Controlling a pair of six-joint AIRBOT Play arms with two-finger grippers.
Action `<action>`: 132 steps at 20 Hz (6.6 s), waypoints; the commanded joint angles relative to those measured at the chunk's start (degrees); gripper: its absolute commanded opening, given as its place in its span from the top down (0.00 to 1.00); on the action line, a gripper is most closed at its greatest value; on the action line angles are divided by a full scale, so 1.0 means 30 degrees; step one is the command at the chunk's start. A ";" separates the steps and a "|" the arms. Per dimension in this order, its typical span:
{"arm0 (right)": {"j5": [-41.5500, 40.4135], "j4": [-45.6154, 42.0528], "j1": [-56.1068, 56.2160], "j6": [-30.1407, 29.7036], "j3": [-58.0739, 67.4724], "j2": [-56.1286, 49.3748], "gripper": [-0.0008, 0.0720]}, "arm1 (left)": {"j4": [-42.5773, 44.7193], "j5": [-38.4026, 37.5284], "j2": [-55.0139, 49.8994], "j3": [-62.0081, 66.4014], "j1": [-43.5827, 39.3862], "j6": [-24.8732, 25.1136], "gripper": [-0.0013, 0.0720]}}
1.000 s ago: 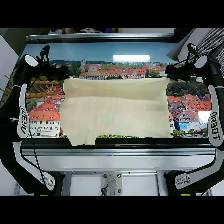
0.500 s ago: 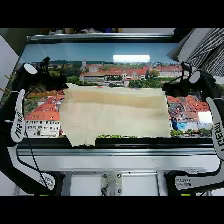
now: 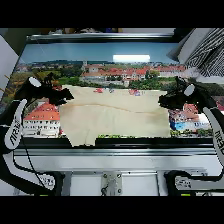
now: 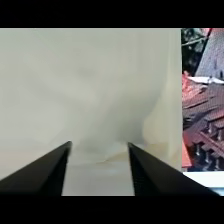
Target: Fold the clothes and pants, and hang the long-sleeved shirts on hangers.
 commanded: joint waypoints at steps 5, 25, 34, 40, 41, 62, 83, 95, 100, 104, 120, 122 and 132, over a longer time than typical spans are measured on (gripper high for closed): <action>0.5144 -0.1319 -0.2535 -0.0386 -0.1566 0.5829 0.28 | -0.0015 -0.0925 0.5362 -0.2368 0.0605 -0.0080 0.23; -0.7453 0.4539 -0.1741 0.7431 -1.6451 1.0666 0.29 | -0.0036 0.1508 0.9850 -1.1744 -0.1042 -0.0087 0.23; -0.6943 0.4590 -0.1530 0.5479 -1.6232 1.1009 0.98 | 0.1967 0.0517 1.3267 -1.6225 0.3140 -0.2375 0.23; -0.6798 0.4605 -0.1530 0.5486 -1.6232 1.1009 0.98 | -0.1931 0.2157 1.2233 -1.8615 0.1727 -0.0525 0.23; -0.6710 0.4605 -0.1530 0.5486 -1.6232 1.1009 0.98 | -0.2390 0.2419 1.1715 -1.8447 0.1071 -0.0452 0.23; 0.6288 -0.1151 -0.3111 0.1909 -0.5763 0.8597 0.98 | 0.2484 -0.5020 1.2072 -0.8903 -0.1996 -0.0597 0.97; -0.0605 0.1683 -0.1151 0.2718 0.4342 -0.2827 0.37 | 0.2244 -0.4131 -0.2892 0.6360 -0.1916 -0.1705 0.61; 0.5523 0.5246 -0.8072 -0.6637 0.4947 -0.4284 0.22 | 0.2317 -0.3963 0.0189 0.6033 -0.4561 -0.2331 0.32; 0.6630 0.6834 -0.8990 -0.8269 0.4947 -0.6929 0.22 | 0.2302 -0.1042 0.0911 0.3206 -0.7519 -0.2331 0.97; 0.6564 0.8808 -0.7781 -0.8816 0.4954 -0.7949 0.22 | 0.2310 -0.0525 0.0903 0.2841 -0.9012 -0.2324 0.97; 0.8495 0.8196 -0.4976 -0.7096 0.7446 -0.4546 0.98 | 0.0831 0.2149 -0.1647 0.3934 -1.0586 -0.2616 0.97; 0.9602 0.7650 -0.4342 -0.5996 0.9129 -0.3497 0.98 | 0.0109 0.2033 -0.3315 0.5603 -1.1140 -0.2419 0.97; 1.2728 0.4095 0.1297 -0.2616 1.7019 -0.2565 0.98 | -0.0634 -0.0954 -0.9850 1.2633 -1.3974 -0.2426 0.97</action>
